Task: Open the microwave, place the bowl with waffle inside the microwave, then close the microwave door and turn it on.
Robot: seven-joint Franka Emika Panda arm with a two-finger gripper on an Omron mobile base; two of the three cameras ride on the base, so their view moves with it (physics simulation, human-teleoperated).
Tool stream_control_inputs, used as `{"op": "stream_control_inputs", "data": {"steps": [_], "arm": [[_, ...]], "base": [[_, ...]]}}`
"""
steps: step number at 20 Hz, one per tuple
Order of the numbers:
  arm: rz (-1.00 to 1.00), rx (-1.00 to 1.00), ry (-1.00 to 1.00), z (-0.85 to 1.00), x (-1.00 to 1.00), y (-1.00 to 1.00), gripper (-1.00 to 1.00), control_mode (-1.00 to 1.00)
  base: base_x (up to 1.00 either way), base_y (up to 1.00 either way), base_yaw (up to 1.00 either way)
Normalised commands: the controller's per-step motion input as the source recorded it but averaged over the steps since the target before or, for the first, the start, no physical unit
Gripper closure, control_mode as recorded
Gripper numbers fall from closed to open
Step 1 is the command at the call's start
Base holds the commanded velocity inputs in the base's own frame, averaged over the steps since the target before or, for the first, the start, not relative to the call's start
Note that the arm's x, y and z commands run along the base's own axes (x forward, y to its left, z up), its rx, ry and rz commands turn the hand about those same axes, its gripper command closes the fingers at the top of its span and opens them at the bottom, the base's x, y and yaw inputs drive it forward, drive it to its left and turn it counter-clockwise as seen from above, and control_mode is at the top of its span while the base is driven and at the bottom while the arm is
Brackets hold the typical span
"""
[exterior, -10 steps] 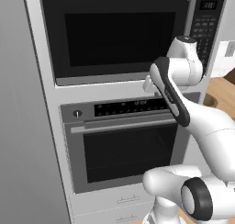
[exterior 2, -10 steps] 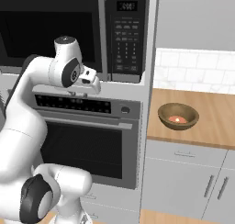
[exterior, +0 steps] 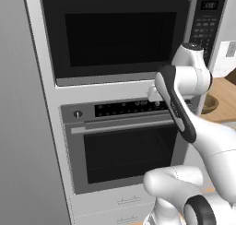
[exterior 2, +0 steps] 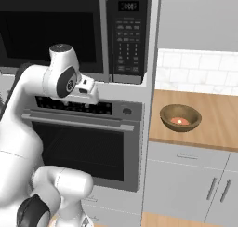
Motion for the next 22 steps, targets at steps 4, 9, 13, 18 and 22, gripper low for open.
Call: {"op": "stream_control_inputs", "data": {"steps": [4, 9, 13, 18, 22], "arm": [[0.0, 0.0, -0.02, -0.36, -0.54, 0.0, -1.0, -1.0], [0.0, 0.0, -0.03, -0.26, -0.47, 0.0, -1.0, -1.0], [0.0, 0.0, 0.0, 0.0, 0.0, 0.0, -1.0, 1.0], [0.0, 0.0, 0.0, 0.0, 0.0, 0.0, -1.0, 1.0], [0.0, 0.0, 0.0, 0.0, 0.0, 0.0, -1.0, 1.0]], "base": [[0.0, 0.0, 0.0], [0.0, 0.0, 0.0], [-0.2, -0.05, 0.0], [0.0, -0.16, 0.02], [0.0, -0.37, 0.09]]}}
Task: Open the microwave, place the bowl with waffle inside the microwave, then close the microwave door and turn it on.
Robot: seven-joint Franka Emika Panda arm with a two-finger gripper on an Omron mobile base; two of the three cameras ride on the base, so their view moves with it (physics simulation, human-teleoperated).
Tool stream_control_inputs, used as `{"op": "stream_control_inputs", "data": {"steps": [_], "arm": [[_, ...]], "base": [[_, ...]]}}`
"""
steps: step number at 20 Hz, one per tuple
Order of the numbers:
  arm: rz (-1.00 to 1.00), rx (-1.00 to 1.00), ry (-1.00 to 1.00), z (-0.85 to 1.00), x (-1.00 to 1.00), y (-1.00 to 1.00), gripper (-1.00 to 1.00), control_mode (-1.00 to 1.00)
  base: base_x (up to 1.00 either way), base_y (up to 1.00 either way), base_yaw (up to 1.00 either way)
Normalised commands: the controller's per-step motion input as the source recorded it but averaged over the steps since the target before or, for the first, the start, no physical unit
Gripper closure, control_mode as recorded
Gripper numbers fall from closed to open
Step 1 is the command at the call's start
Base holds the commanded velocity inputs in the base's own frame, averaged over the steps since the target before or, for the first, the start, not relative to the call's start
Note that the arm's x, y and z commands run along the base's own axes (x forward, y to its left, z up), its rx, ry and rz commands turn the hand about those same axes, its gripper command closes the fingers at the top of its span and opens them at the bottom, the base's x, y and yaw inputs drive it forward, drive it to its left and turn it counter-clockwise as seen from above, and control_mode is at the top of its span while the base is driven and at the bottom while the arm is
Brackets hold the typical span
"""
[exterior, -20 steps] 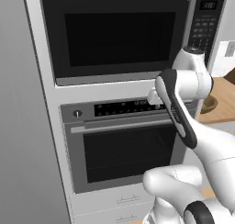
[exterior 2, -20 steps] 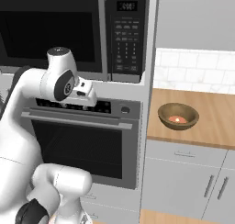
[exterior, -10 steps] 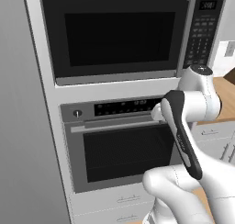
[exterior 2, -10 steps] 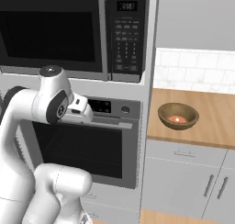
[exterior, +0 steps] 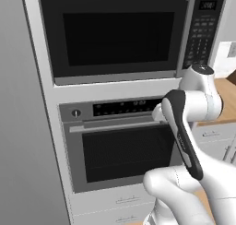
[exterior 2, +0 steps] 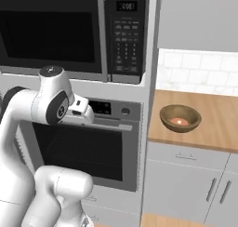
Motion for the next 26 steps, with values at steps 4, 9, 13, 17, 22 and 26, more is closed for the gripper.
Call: {"op": "stream_control_inputs", "data": {"steps": [4, 9, 13, 17, 22, 26], "arm": [[0.0, 0.0, 0.0, 0.0, 0.0, 0.0, -1.0, 1.0], [0.0, 0.0, 0.0, 0.0, 0.0, 0.0, -1.0, 1.0], [0.0, 0.0, 0.0, 0.0, 0.0, 0.0, -1.0, 1.0], [0.0, 0.0, 0.0, 0.0, 0.0, 0.0, -1.0, 1.0], [0.0, 0.0, 0.0, 0.0, 0.0, 0.0, -1.0, 1.0], [0.0, 0.0, 0.0, 0.0, 0.0, 0.0, -1.0, 1.0]], "base": [[0.0, -0.52, 0.12], [0.0, -0.53, 0.11], [0.0, -0.49, 0.11], [0.0, -0.46, 0.12], [0.0, -0.43, 0.12], [0.0, -0.42, 0.13]]}}
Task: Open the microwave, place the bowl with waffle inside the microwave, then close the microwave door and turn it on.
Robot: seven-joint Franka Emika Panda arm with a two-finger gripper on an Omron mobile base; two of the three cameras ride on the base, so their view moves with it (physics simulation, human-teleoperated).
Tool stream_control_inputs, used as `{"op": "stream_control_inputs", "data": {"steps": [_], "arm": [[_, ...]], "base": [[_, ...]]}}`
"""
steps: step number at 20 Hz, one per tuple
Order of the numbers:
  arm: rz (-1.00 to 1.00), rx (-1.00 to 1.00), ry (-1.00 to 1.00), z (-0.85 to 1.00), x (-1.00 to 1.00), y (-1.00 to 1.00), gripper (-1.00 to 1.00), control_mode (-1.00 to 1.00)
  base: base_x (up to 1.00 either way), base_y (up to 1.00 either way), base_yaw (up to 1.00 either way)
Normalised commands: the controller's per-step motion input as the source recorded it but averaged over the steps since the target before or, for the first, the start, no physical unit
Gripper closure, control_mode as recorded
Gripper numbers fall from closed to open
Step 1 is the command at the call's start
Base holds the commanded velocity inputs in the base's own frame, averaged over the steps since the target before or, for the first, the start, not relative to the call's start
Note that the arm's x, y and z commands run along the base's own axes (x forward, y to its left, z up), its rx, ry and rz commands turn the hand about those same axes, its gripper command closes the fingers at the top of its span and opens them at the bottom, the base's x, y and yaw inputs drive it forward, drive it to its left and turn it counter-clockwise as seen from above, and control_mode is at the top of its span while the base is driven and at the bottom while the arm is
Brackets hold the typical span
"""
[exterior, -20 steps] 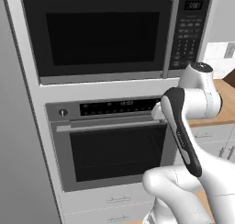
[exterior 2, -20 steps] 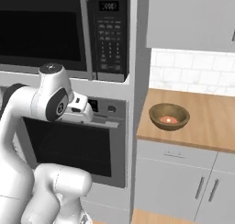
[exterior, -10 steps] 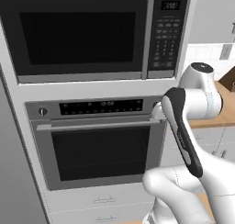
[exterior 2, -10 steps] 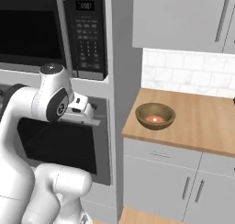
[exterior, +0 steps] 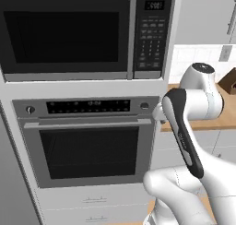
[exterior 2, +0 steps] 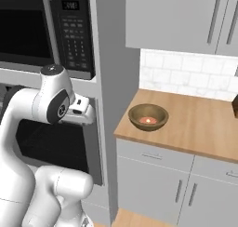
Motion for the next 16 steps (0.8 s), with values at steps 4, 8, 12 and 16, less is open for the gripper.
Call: {"op": "stream_control_inputs", "data": {"steps": [4, 8, 12, 16], "arm": [[0.0, 0.0, 0.0, 0.0, 0.0, 0.0, -1.0, 1.0], [0.05, 0.0, -0.02, 0.0, 0.0, -0.02, -1.0, -1.0], [0.17, 0.0, -0.12, 0.0, 0.0, -0.01, -1.0, -1.0], [0.08, 0.0, -0.28, 0.02, 0.0, 0.03, -1.0, -1.0]], "base": [[0.0, -0.28, 0.15], [0.0, -0.04, 0.13], [0.0, 0.0, 0.0], [0.0, 0.0, 0.0]]}}
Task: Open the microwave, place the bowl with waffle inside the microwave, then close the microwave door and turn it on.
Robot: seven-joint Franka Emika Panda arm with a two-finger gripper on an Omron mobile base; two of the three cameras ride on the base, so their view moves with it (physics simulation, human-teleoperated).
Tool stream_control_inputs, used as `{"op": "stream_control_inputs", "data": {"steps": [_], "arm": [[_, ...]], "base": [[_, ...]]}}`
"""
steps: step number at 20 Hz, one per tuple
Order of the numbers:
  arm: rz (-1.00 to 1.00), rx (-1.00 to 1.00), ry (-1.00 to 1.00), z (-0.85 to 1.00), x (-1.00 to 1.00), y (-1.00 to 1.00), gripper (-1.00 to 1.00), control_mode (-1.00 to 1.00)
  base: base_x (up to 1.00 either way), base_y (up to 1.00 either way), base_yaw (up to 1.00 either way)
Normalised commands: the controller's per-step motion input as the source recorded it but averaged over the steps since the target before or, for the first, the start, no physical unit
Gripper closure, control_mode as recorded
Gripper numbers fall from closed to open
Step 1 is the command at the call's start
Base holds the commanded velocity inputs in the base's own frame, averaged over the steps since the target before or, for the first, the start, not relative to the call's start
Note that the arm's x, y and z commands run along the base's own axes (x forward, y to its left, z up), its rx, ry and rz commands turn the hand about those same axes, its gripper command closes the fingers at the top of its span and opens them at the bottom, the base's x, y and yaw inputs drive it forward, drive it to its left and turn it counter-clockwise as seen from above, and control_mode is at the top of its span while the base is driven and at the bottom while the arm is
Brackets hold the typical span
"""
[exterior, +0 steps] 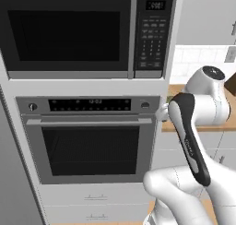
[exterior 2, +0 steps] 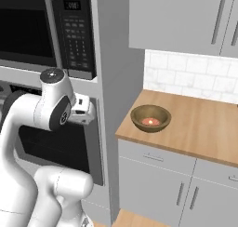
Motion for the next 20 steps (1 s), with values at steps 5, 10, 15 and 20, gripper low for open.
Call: {"op": "stream_control_inputs", "data": {"steps": [5, 10, 15, 20], "arm": [[0.01, 0.0, -0.34, 0.31, 0.0, 0.08, -1.0, -1.0], [0.0, 0.0, -0.14, 0.66, 0.0, 0.06, -1.0, -1.0], [0.0, -0.01, 0.0, 0.76, 0.0, 0.26, -1.0, -1.0], [0.0, -0.05, 0.0, 0.74, 0.0, 0.35, -1.0, -1.0]], "base": [[0.0, 0.0, 0.0], [0.0, 0.0, 0.0], [0.0, 0.0, 0.0], [0.0, 0.0, 0.0]]}}
